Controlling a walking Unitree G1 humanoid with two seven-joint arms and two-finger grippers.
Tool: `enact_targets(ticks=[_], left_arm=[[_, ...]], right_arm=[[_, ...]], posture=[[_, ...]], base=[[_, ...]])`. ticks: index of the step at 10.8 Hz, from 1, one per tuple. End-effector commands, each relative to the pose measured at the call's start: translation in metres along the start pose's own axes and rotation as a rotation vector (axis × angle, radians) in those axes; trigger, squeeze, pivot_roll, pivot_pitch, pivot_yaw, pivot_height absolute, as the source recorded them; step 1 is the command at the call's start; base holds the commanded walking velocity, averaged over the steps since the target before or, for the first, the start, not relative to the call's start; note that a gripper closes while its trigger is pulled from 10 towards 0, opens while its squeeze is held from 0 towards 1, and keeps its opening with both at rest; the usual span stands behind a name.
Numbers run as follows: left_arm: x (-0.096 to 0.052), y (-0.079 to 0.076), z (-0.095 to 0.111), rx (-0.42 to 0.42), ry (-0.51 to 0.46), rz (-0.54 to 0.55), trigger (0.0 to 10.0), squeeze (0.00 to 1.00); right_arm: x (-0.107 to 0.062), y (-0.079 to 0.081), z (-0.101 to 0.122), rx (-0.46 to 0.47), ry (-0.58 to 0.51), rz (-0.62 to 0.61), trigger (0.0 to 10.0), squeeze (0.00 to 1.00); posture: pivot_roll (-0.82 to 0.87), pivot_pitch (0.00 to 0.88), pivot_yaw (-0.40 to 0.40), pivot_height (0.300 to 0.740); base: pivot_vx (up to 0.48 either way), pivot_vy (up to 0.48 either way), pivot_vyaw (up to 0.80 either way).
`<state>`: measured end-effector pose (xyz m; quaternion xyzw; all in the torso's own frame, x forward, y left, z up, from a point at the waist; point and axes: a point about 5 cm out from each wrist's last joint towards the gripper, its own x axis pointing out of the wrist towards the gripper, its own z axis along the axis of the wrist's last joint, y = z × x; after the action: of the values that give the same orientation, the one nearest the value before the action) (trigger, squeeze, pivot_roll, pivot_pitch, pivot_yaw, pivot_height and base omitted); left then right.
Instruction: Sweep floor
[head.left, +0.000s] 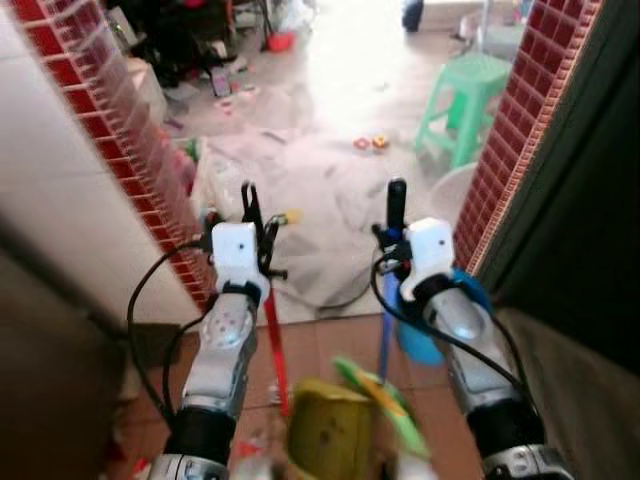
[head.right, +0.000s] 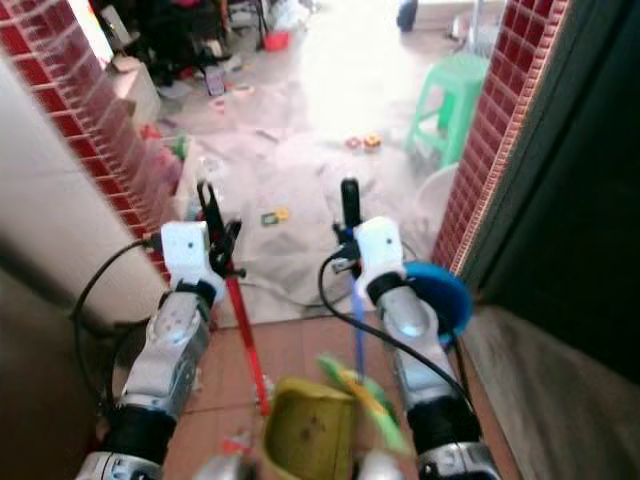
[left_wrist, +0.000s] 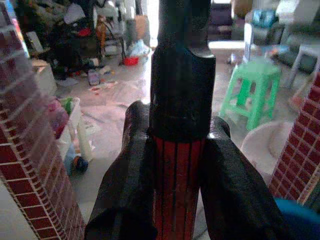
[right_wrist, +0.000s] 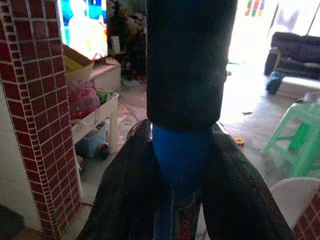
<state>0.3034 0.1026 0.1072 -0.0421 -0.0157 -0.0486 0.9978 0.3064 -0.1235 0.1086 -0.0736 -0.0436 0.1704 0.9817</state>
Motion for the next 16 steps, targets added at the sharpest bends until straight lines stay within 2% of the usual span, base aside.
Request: enact_targets(ticks=[1, 4, 6, 9, 12, 13, 16], left_arm=[[0.002, 0.004, 0.014, -0.005, -0.062, 0.024, 10.0, 0.0], [0.002, 0.003, 0.019, -0.006, -0.083, 0.018, 10.0, 0.0], [0.002, 0.008, 0.022, 0.02, -0.096, 0.029, 10.0, 0.0], [0.0, 0.013, 0.02, 0.013, -0.09, 0.058, 10.0, 0.0], [0.002, 0.009, 0.021, 0.021, -0.094, 0.047, 10.0, 0.0], [0.001, 0.008, 0.019, 0.021, -0.083, 0.041, 10.0, 0.0], [0.0, 0.003, 0.012, 0.023, -0.052, 0.0, 10.0, 0.0]], right_arm=[[0.008, 0.01, 0.013, -0.022, -0.057, 0.036, 10.0, 0.0], [0.01, 0.008, 0.013, -0.082, -0.057, 0.028, 10.0, 0.0], [0.011, 0.007, 0.013, -0.102, -0.058, 0.024, 10.0, 0.0], [0.012, 0.007, 0.013, -0.128, -0.065, 0.023, 10.0, 0.0], [0.011, 0.007, 0.013, -0.137, -0.071, 0.021, 10.0, 0.0], [0.01, 0.006, 0.013, -0.122, -0.067, 0.006, 10.0, 0.0], [0.011, 0.0, 0.01, -0.174, -0.048, -0.032, 10.0, 0.0]], posture=[[-0.1, 0.0, 0.056, 0.74], [-0.1, 0.0, 0.051, 0.74], [-0.1, 0.0, 0.05, 0.74], [-0.1, 0.0, 0.048, 0.74], [-0.1, 0.0, 0.051, 0.74], [-0.1, 0.0, 0.053, 0.74], [-0.1, 0.0, 0.056, 0.74]], base=[[0.0, 0.0, 0.0], [0.0, 0.0, 0.0], [0.0, 0.0, 0.0], [0.0, 0.0, 0.0], [0.0, 0.0, 0.8], [0.0, 0.0, 0.0], [0.0, 0.0, 0.0]])
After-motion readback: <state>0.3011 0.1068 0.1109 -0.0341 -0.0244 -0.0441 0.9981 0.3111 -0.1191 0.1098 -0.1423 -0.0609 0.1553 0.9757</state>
